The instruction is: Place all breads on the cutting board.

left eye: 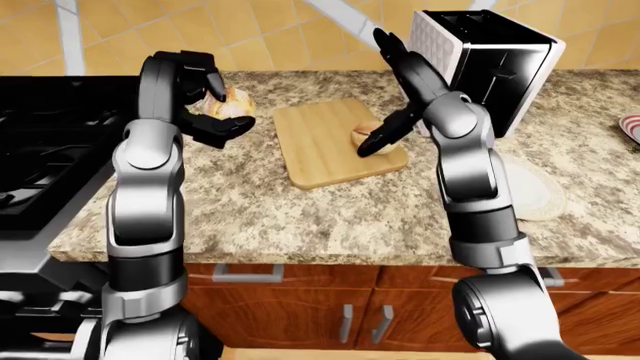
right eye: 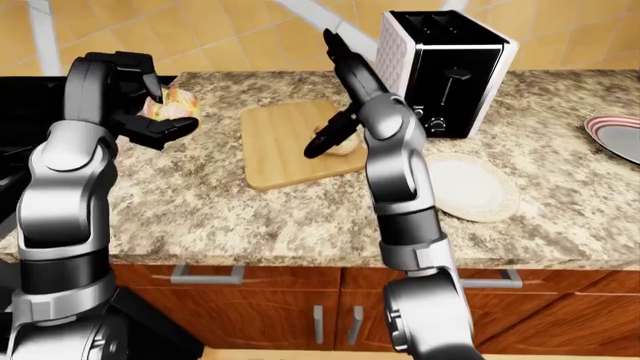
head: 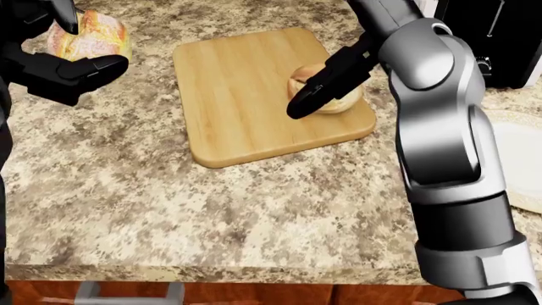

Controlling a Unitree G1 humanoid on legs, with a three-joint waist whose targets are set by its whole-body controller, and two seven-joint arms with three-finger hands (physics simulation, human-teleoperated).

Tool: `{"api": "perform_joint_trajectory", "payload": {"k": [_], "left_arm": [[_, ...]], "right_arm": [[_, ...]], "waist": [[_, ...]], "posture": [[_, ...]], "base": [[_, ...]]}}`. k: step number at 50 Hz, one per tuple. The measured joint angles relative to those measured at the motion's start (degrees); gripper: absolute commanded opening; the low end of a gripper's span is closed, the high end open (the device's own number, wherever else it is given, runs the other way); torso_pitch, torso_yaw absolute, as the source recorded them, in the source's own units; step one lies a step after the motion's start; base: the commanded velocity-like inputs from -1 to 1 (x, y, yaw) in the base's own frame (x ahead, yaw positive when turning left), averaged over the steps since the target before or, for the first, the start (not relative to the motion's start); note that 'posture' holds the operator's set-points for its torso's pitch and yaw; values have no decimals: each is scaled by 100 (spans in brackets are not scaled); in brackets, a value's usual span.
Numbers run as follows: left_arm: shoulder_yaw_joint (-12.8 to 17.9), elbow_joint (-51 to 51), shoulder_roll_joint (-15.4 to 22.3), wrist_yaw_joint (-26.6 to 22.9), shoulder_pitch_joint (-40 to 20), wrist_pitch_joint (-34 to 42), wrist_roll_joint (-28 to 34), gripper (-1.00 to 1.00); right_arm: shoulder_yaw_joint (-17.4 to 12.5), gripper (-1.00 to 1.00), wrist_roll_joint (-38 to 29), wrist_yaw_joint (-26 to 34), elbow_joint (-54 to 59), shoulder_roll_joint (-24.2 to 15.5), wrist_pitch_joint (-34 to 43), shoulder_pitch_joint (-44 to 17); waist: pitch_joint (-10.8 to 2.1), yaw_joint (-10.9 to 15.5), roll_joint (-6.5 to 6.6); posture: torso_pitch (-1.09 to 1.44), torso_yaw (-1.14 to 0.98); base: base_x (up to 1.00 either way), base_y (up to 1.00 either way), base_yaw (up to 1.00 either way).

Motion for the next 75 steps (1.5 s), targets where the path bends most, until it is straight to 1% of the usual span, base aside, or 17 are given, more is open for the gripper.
{"api": "perform_joint_trajectory", "payload": {"k": [5,10,18,24,33,43,46,47,50,51,59,61,67,70,71,73,75], "left_arm": [[-294,469,-360,95,-389,-153,155,-100],[-582,833,-777,93,-484,-360,318,-100],[-726,1753,-1250,154,-873,-669,478,-100],[-840,2108,-1472,247,-1184,-782,539,-100],[-1077,2617,-1838,301,-1117,-1095,807,-100],[-1072,2702,-1897,287,-1038,-1224,1177,-100],[-1066,2696,-1903,290,-1066,-1257,1234,-79],[-1067,2701,-1904,291,-1071,-1275,1247,-62],[-1078,2758,-1900,311,-1058,-1366,1298,-56],[-1079,2756,-1902,309,-1042,-1370,1312,-47],[-1071,2991,-1910,326,-915,-1541,1384,-33],[-1064,3017,-1902,327,-886,-1544,1393,-14],[-1095,2906,-1918,293,-797,-1532,1455,-5],[-1104,2931,-1926,282,-792,-1566,1478,26],[-1105,2936,-1929,280,-786,-1583,1486,29],[-1105,2948,-1933,279,-770,-1613,1501,48],[-1106,2960,-1939,276,-753,-1634,1517,54]], "right_arm": [[-16,100,-51,175,-573,-22,293,175],[-8,100,-78,357,-1285,8,596,433],[-18,100,-134,560,-2158,18,938,959],[-58,100,-123,678,-2609,24,1101,1318],[-81,100,-75,683,-2888,25,1174,1423],[-119,100,29,640,-2817,-33,1175,1410],[-110,100,38,633,-2816,-39,1183,1373],[-105,100,42,633,-2817,-36,1187,1357],[-94,100,59,631,-2822,-32,1200,1307],[-91,100,62,628,-2827,-30,1201,1296],[-88,100,80,602,-2861,-10,1198,1350],[-92,100,84,593,-2854,-12,1210,1346],[-73,100,84,569,-2882,4,1214,1380],[-67,100,91,557,-2862,11,1185,1383],[-68,100,95,550,-2850,13,1171,1388],[-69,100,100,533,-2825,19,1145,1405],[-70,100,104,523,-2803,21,1132,1416]], "waist": [[-21,18,-13],[-21,17,-43],[-37,44,-113],[-62,46,-127],[-112,29,-123],[-88,19,-116],[-91,21,-116],[-92,19,-116],[-93,15,-113],[-90,14,-112],[-63,2,-109],[-52,-2,-104],[-47,-8,-98],[-55,-11,-95],[-59,-12,-95],[-65,-14,-93],[-68,-14,-90]], "posture": [[0,0],[0,0],[0,0],[0,0],[0,0],[0,0],[0,0],[0,0],[0,0],[0,0],[0,0],[0,0],[0,0],[0,0],[0,0],[0,0],[0,0]], "base": [[0,0,0],[0,0,0],[0,0,0],[0,0,0],[0,0,0],[0,0,0],[0,0,0],[0,0,0],[0,0,0],[0,0,0],[0,0,0],[0,0,0],[0,0,0],[0,0,0],[0,0,0],[0,0,0],[0,0,0]]}}
